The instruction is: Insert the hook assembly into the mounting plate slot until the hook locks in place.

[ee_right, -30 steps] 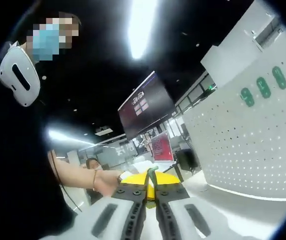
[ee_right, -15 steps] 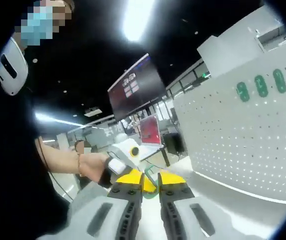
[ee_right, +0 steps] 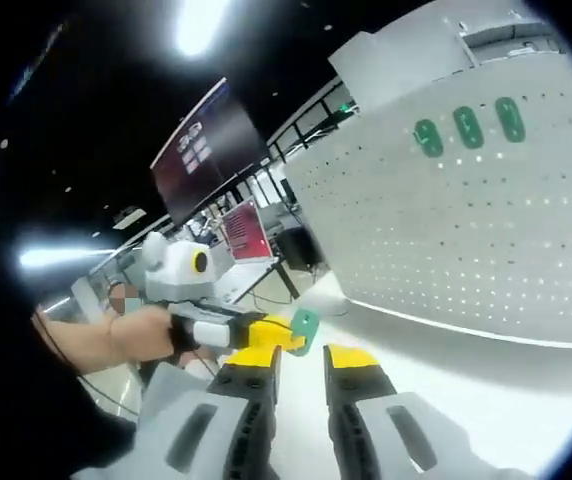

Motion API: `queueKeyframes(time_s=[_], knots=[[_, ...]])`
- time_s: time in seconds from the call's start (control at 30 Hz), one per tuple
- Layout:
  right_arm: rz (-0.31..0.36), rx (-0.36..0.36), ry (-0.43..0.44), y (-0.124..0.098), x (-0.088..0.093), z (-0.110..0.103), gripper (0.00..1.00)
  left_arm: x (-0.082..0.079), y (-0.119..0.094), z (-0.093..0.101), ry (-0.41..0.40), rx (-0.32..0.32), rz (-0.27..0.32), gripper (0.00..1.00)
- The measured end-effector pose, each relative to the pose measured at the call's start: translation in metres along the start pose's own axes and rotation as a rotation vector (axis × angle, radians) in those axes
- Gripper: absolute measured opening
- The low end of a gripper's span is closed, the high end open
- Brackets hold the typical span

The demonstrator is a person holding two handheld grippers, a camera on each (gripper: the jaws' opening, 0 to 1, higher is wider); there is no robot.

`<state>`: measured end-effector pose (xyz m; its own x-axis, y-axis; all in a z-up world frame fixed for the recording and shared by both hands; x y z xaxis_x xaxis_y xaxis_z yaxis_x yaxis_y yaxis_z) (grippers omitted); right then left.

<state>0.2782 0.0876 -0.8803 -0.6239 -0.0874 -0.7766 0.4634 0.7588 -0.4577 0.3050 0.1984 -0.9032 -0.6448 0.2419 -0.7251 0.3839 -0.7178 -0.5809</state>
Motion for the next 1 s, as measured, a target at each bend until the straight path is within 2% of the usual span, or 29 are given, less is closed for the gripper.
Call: queueKeyframes(time_s=[0.13,0.2,0.3,0.4,0.47,0.5,0.53,0.73,0.87,1.0], knots=[[0.036,0.008,0.084,0.008,-0.003,0.000,0.15,-0.008,-0.003,0.002,0.011,-0.014,0.036,0.01],[0.056,0.013,0.101,0.009,-0.006,-0.002,0.15,-0.011,-0.004,0.003,0.034,-0.035,0.048,0.01],[0.052,0.033,0.085,0.014,-0.006,-0.002,0.15,-0.013,-0.006,0.005,0.063,-0.055,0.063,0.01],[0.090,0.011,0.162,0.018,-0.011,-0.004,0.15,-0.013,-0.006,0.007,0.112,-0.089,0.064,0.01],[0.096,0.012,0.171,0.019,-0.012,-0.005,0.14,-0.012,-0.005,0.009,0.129,-0.090,0.066,0.01],[0.134,0.033,0.180,0.018,-0.017,-0.003,0.13,-0.012,-0.004,0.011,0.134,-0.081,0.072,0.01],[0.140,0.039,0.188,0.018,-0.018,-0.003,0.12,-0.012,-0.004,0.011,0.138,-0.076,0.076,0.01],[0.113,0.022,0.236,0.025,-0.012,-0.004,0.08,-0.015,-0.007,0.011,0.167,-0.097,0.111,0.01],[0.154,-0.018,0.316,0.024,-0.015,-0.006,0.07,-0.016,-0.008,0.013,0.189,-0.101,0.118,0.01],[0.142,-0.007,0.316,0.025,-0.014,-0.005,0.06,-0.016,-0.009,0.015,0.209,-0.110,0.127,0.01]])
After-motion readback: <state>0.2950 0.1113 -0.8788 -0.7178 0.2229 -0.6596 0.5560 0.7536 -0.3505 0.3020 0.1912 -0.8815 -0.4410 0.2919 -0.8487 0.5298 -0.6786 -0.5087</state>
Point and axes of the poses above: the point that each gripper's makers call its tool centre point, and the gripper's own axes: y roughly forward along the fingers, z roughly to its right, x roughly out of its underside, the point moved 5 cm from there along -y, roughly backward along the fingers, and after that the axes turned 12 degrees about -z, right-handed, at the moved point
